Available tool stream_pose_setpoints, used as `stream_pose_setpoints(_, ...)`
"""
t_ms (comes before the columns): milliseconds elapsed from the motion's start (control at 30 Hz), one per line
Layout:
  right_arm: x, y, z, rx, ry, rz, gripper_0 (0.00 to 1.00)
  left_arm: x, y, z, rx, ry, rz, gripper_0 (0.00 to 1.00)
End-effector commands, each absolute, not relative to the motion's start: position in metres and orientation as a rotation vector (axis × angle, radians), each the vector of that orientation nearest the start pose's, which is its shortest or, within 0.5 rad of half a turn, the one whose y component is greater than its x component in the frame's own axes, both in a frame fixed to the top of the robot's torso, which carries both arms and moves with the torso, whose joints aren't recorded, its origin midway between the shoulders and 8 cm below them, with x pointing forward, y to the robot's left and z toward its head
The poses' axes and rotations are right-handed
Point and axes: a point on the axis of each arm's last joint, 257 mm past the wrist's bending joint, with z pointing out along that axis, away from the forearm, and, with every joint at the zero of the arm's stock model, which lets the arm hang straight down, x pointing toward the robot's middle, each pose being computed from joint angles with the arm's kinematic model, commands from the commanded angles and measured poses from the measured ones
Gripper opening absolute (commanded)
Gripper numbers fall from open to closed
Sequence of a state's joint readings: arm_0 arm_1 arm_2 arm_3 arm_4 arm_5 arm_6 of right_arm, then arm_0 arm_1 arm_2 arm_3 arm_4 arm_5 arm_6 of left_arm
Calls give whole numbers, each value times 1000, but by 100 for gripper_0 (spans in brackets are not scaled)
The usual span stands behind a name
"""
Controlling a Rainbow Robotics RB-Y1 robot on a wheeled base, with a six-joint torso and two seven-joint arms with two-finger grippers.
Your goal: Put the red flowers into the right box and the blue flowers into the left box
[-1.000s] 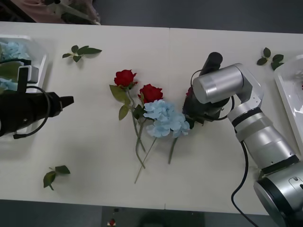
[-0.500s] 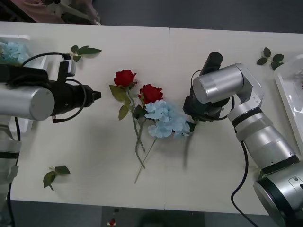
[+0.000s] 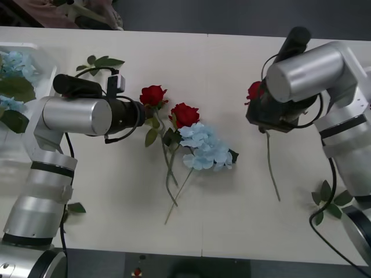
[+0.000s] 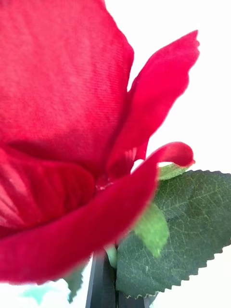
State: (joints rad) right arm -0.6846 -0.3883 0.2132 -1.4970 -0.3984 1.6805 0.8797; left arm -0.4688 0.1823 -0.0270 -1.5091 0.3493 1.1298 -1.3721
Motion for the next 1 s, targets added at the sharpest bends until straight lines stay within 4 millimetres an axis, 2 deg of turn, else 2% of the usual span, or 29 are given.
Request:
stream_pose_setpoints(33,535,-247,-182,445,2611,82,0,594,144,-248,-66,2313,-366,100)
stream_pose_setpoints(167,529,-288,-153,455,2598,66,0,602,139,-254,-62,2317,-359,100)
stream_pose_setpoints(267,521,-334,-128,462,2590,40,0,609,131,-256,-47,2326,-351,100)
stream_pose_setpoints(300,520,-342,-124,464,2586,37,0,611,130,-255,-49,2322,-357,100)
stream_pose_setpoints(367,513,-380,-106,468,2570,13,0,614,122,-253,-44,2322,-372,100)
stream_pose_setpoints(400,512,-389,-103,464,2566,9,0,615,120,-252,-41,2321,-373,100)
stream_pose_setpoints(467,506,-427,-92,451,2549,-9,0,618,112,-247,-36,2319,-387,100)
stream_pose_setpoints(567,499,-469,-83,418,2534,-47,0,621,103,-243,-33,2317,-406,100)
stream_pose_setpoints(667,490,-512,-86,411,2534,-83,0,622,93,-241,-23,2318,-411,100)
stream_pose_setpoints(700,489,-521,-86,411,2532,-101,0,622,92,-243,-23,2323,-409,100)
stream_pose_setpoints(800,488,-563,-91,371,2532,-194,0,624,89,-258,-5,2343,-384,100)
stream_pose_setpoints(900,490,-588,-98,347,2525,-237,0,629,84,-271,9,2331,-372,100)
stream_pose_setpoints(1000,497,-604,-118,320,2523,-261,0,633,81,-285,18,2316,-366,99)
